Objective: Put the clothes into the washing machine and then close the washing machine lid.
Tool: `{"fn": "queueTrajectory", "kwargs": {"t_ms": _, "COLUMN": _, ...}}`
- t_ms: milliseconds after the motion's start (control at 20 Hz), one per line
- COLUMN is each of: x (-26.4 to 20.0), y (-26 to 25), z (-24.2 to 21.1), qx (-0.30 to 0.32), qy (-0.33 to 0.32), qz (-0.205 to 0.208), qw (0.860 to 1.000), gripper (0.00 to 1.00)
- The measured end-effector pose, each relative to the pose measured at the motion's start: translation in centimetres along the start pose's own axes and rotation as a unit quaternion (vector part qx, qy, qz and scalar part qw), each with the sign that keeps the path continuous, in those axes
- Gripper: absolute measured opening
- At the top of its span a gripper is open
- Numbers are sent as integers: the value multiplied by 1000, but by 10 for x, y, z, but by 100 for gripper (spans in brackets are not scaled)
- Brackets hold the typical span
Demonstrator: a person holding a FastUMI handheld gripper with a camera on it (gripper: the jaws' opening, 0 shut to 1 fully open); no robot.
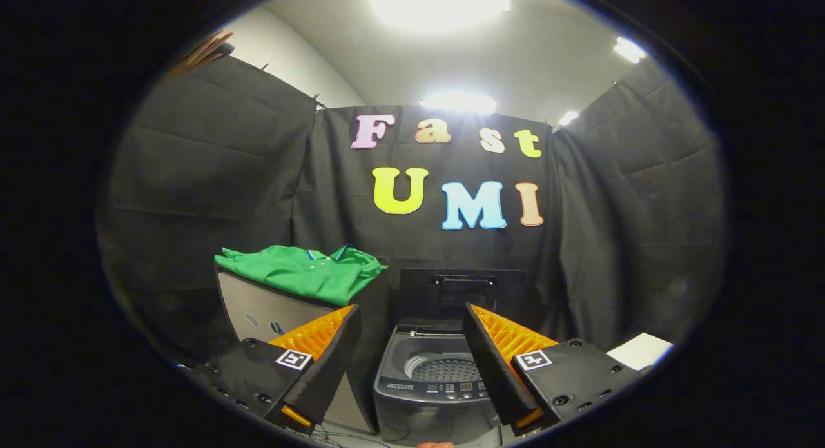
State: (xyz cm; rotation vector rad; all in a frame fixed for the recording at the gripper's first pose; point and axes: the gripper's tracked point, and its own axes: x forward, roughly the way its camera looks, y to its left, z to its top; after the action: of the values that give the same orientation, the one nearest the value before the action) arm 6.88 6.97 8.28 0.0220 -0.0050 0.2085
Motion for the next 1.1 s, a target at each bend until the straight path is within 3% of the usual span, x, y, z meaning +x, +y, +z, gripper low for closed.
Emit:
{"fn": "queueTrajectory", "kwargs": {"t_ms": 350, "x": 65, "y": 34, "z": 55, "qx": 29, "qy": 12, "qz": 51, "qw": 998, "gripper": 99}}
{"fn": "queueTrajectory", "kwargs": {"t_ms": 600, "x": 112, "y": 64, "z": 91, "qx": -13, "qy": 24, "qz": 69, "qw": 997, "gripper": 99}}
{"fn": "queueTrajectory", "kwargs": {"t_ms": 750, "x": 137, "y": 96, "z": 113, "qx": 0, "qy": 21, "qz": 96, "qw": 995, "gripper": 98}}
{"fn": "queueTrajectory", "kwargs": {"t_ms": 1100, "x": 194, "y": 158, "z": 110, "qx": -5, "qy": 90, "qz": 133, "qw": 987, "gripper": 99}}
